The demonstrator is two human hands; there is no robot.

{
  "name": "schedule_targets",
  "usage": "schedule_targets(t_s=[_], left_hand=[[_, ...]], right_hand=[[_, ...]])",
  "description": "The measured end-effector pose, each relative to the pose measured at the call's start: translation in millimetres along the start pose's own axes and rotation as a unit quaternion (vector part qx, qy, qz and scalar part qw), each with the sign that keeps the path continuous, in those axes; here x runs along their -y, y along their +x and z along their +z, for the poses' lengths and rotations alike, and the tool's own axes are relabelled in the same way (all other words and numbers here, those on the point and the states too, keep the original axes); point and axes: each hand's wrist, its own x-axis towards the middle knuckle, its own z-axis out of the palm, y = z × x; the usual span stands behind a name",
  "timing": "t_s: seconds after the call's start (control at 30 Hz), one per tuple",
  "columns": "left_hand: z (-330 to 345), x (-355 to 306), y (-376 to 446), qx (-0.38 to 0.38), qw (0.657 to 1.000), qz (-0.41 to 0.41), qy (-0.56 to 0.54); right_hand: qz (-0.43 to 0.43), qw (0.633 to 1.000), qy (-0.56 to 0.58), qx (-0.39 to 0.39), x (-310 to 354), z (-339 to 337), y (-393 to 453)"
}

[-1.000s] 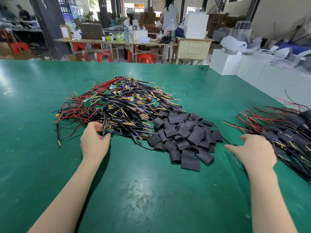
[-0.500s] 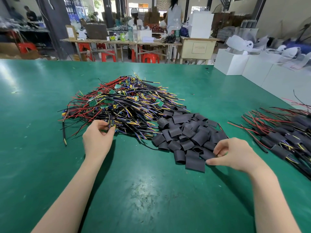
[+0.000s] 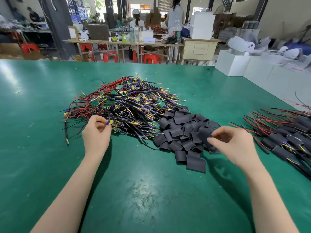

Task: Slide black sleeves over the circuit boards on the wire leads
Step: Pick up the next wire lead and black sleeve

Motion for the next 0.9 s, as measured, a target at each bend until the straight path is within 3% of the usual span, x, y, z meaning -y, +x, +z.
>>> schedule_targets(t_s=[0.17,0.37,0.47,0.67,0.9], left_hand=[[-6,-4,1,0.035,0.999,0.024,0.032],[-11,-8,7,-0.08,0.966,0.096,0.225],[-8,-14,30,-0.054,0.959,0.122,0.249],[9,-23,60,0.075,0.94,0.117,0.31],[13,-32,70,0.061,0.946,0.073,0.309]], right_hand=[[-0.08,0.995,-0.06,0.02,11,18,-8],[-0.127,0.976,-0.127,0.126,12,27,-12],[-0.124,0.971,-0.149,0.143,11,26,-12],[-0.115,0.969,-0.158,0.149,11,26,-12],[-0.08,0.972,-0.141,0.169,10,26,-12]])
